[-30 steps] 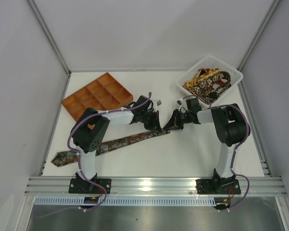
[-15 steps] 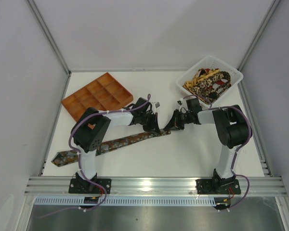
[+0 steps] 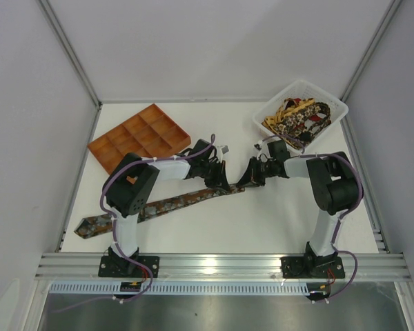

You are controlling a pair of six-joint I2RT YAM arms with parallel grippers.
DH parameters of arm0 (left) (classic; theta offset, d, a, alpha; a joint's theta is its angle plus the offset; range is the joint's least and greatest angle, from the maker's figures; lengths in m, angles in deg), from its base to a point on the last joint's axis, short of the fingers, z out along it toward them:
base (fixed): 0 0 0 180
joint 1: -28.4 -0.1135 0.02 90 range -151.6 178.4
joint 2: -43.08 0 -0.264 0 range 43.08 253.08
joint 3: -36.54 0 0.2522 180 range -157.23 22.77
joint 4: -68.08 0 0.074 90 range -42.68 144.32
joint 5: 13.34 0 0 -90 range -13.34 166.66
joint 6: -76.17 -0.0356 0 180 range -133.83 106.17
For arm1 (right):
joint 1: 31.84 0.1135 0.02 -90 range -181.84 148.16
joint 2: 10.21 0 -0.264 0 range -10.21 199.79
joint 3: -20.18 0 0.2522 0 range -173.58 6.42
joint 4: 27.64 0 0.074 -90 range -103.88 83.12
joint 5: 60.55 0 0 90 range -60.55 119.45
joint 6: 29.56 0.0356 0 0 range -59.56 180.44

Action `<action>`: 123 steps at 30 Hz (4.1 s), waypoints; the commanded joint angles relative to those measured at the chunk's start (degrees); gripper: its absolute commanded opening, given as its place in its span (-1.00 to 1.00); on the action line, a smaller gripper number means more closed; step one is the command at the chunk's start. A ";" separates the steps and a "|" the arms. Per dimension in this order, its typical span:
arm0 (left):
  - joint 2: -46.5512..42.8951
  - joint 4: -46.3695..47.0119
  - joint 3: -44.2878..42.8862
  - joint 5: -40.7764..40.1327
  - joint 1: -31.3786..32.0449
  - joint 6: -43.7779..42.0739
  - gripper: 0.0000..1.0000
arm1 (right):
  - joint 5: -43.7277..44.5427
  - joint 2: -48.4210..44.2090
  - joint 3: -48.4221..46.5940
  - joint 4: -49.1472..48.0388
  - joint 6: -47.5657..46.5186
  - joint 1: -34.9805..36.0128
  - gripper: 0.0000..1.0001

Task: Roll the ties
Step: Roll the tie

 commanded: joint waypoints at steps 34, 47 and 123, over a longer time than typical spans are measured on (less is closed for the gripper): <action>6.43 -2.86 -2.23 1.78 -1.73 -1.82 -0.99 | -3.00 2.93 0.50 3.39 -12.93 -2.45 0.18; 6.34 -1.98 -1.52 2.57 -1.73 -1.55 -0.99 | -5.38 5.83 -0.56 0.58 -9.95 -0.43 -0.03; 2.65 6.37 -0.91 7.94 -2.17 5.22 -0.88 | -0.37 2.05 0.68 5.23 -8.89 -0.08 -1.00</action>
